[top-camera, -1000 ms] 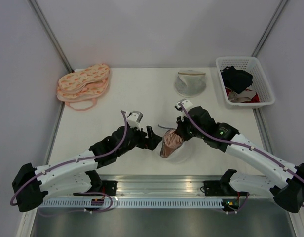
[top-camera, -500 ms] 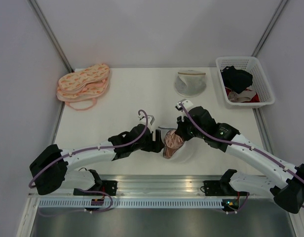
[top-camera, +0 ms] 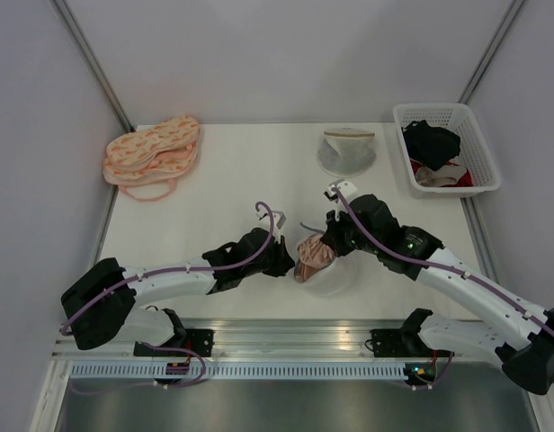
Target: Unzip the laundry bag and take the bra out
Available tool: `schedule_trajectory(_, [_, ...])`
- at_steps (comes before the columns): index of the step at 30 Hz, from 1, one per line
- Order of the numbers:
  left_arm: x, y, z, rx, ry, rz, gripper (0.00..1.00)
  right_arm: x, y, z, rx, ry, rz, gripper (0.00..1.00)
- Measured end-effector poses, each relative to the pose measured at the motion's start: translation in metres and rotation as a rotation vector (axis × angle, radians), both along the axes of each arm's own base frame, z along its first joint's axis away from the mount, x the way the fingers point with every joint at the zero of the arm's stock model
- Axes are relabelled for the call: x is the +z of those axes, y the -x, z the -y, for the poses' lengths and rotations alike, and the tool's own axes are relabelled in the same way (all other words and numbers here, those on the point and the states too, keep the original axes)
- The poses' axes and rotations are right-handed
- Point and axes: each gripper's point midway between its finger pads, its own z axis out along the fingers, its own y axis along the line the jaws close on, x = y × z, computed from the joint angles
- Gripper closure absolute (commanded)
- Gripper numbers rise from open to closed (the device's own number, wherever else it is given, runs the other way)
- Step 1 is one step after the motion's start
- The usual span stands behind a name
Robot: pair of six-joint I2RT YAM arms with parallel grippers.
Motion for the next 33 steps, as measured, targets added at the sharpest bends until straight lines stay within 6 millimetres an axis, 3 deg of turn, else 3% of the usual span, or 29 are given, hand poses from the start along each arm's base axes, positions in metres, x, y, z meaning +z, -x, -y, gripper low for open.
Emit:
schedule_trajectory(4, [0.0,-0.002,0.001,0.003,0.004,0.005,0.98,0.015,0.006,-0.003,0.024,-0.076,0.027,1.0])
schedule_trajectory(12, [-0.017,-0.002,0.0,0.005,-0.035,-0.019,0.98,0.067,0.04,-0.054,0.291,-0.395,0.015,1.0])
schedule_trajectory(17, [-0.019,-0.002,0.001,0.006,-0.037,-0.02,0.98,0.092,0.063,-0.07,0.446,-0.545,-0.009,1.0])
schedule_trajectory(22, [-0.016,-0.006,0.005,0.01,-0.018,-0.005,0.98,0.113,0.085,-0.074,0.57,-0.652,-0.013,1.0])
schedule_trajectory(29, [-0.022,-0.007,0.009,0.012,-0.018,-0.002,0.98,0.151,0.117,-0.062,0.706,-0.743,0.057,1.0])
schedule_trajectory(33, [-0.031,-0.006,0.006,0.019,-0.035,-0.015,0.98,0.164,0.122,-0.053,0.708,-0.738,0.13,1.0])
